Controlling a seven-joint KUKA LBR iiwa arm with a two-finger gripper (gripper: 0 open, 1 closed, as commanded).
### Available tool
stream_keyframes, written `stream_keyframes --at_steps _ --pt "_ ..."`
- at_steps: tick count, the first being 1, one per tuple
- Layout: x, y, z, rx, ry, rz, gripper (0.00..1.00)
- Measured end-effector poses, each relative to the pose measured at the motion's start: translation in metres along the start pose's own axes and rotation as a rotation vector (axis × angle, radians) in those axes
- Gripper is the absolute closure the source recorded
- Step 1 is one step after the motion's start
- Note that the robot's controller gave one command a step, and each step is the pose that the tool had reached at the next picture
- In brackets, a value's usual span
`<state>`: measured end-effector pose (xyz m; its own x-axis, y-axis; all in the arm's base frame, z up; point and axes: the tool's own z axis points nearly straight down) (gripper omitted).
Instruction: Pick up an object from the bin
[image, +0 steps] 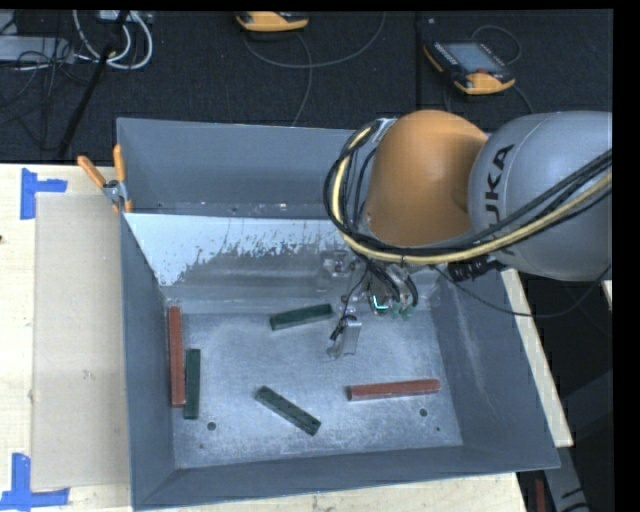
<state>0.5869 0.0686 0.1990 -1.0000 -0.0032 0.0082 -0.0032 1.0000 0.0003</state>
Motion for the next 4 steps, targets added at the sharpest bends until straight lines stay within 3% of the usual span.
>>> stream_keyframes --at_steps 1,2,3,4 --pt "-0.027 -0.008 0.109 0.000 -0.002 0.166 0.00" --pt "-0.033 -0.002 0.130 0.000 -0.006 0.122 0.00" --pt "-0.034 -0.002 0.128 0.000 -0.009 0.124 1.00" --pt "-0.007 -0.011 -0.014 0.000 -0.016 -0.079 1.00"
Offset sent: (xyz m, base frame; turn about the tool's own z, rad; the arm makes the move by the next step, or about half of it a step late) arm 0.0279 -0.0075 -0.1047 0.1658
